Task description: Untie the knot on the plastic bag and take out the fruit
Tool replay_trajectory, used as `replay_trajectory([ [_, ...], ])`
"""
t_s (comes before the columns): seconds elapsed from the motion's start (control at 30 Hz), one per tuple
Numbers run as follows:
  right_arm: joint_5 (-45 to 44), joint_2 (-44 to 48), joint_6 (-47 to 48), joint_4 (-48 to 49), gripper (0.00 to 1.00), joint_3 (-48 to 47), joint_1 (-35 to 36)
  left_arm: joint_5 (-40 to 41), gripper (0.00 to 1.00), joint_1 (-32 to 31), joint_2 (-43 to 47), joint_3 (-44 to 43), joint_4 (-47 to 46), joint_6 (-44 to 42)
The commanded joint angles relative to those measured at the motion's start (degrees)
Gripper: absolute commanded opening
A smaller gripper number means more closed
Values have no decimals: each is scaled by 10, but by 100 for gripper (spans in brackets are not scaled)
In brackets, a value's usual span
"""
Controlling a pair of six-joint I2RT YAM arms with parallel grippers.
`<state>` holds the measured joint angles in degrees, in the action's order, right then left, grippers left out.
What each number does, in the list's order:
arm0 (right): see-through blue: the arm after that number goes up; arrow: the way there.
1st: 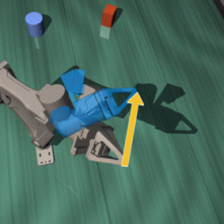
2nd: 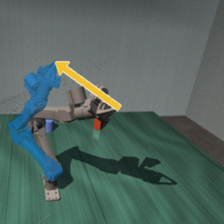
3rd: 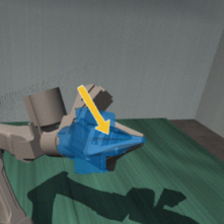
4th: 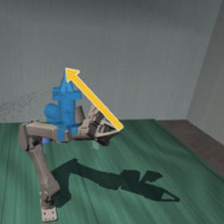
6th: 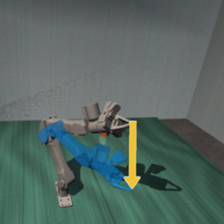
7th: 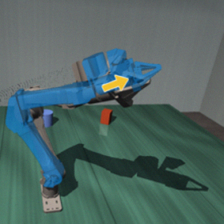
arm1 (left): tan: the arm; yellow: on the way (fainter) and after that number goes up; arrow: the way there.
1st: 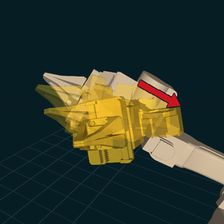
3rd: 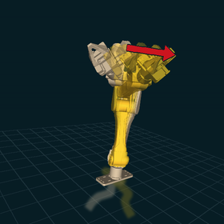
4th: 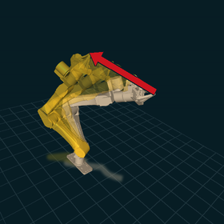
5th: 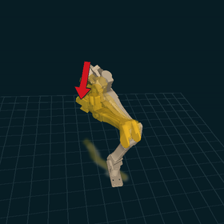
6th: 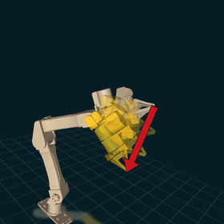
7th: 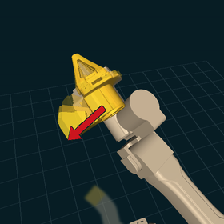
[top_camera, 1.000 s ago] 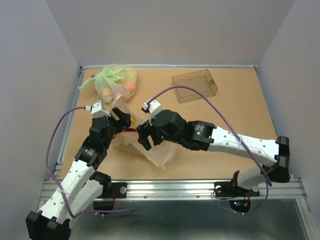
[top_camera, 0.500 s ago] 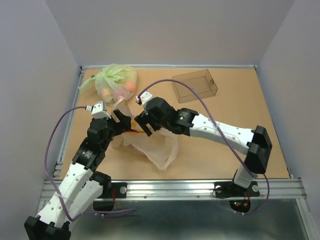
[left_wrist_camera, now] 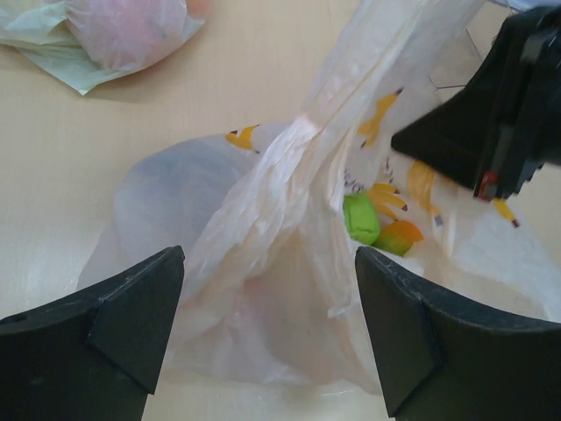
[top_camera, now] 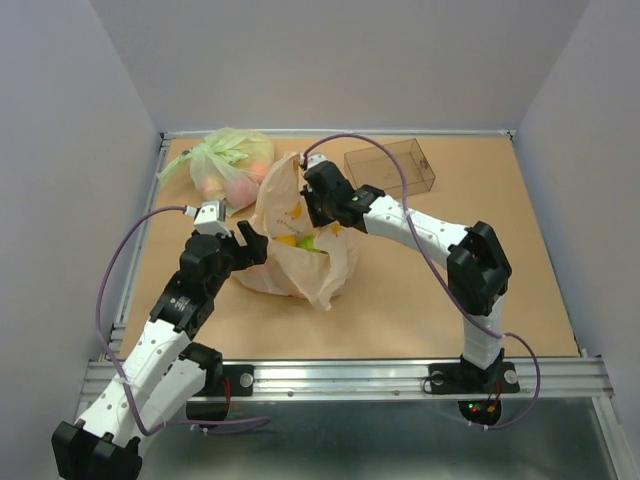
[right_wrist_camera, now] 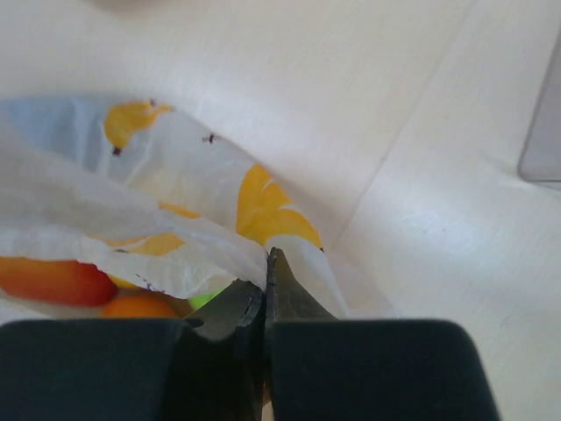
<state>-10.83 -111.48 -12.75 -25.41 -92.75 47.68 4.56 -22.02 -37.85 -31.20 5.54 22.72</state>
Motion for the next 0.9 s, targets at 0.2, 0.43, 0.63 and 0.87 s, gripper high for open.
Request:
replay_trajectory([
  [0.2,-41,3,-157,74,0,-65,-3,-20,90,0,-28,-4,-53,84],
  [0.43,-9,-1,-158,99,0,-44,1,16,91,-50,-121,-11,-87,202],
  [0.63,-13,2,-139,99,1,-26,3,98,85,-91,-194,5,-105,239],
  [0.87,-79,36,-116,99,0,58,-36,178,24,-49,-168,33,-77,216],
])
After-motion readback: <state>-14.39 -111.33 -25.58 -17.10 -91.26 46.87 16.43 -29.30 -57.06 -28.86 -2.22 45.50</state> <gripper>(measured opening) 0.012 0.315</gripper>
